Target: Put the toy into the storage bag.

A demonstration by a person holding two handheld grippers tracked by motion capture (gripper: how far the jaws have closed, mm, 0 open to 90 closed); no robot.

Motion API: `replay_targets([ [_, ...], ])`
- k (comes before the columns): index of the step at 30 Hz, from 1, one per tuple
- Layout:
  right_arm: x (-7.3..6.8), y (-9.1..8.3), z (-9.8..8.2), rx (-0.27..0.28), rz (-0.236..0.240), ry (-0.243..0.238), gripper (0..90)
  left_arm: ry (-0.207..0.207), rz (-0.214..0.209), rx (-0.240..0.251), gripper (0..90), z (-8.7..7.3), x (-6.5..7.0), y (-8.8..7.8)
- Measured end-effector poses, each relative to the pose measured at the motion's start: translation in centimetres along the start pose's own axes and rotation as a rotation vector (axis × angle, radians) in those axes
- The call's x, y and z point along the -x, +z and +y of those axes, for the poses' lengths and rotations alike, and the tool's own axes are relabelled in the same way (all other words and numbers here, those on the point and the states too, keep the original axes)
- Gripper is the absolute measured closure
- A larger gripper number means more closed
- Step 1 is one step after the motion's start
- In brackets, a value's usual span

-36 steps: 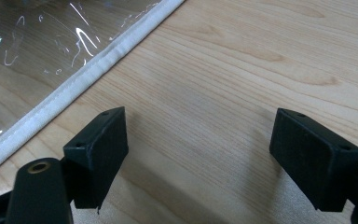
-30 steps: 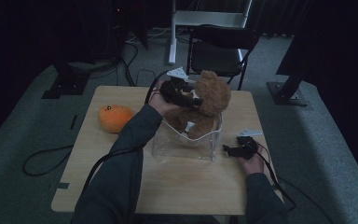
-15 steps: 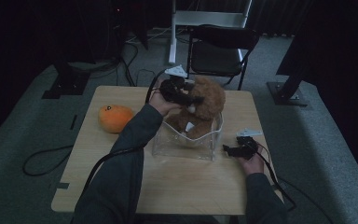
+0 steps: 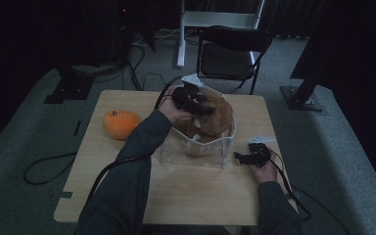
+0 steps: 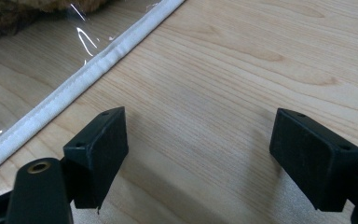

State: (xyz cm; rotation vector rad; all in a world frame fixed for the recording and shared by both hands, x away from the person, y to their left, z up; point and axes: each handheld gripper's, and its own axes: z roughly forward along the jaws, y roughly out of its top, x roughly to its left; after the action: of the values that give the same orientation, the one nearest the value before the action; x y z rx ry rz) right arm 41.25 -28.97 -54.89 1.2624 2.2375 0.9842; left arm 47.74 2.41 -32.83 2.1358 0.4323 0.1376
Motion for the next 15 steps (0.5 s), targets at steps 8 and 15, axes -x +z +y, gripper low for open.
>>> replay_targets([
  [8,0.00,0.00,0.00,0.000,0.000,0.000,18.4,-0.036,0.036,0.026,40.2,0.02,-0.53,-0.27],
  [15,0.00,-0.01,0.00,-0.001,-0.001,-0.001,18.4,-0.032,0.047,0.047,39.9,0.61,-0.33,-0.31],
])
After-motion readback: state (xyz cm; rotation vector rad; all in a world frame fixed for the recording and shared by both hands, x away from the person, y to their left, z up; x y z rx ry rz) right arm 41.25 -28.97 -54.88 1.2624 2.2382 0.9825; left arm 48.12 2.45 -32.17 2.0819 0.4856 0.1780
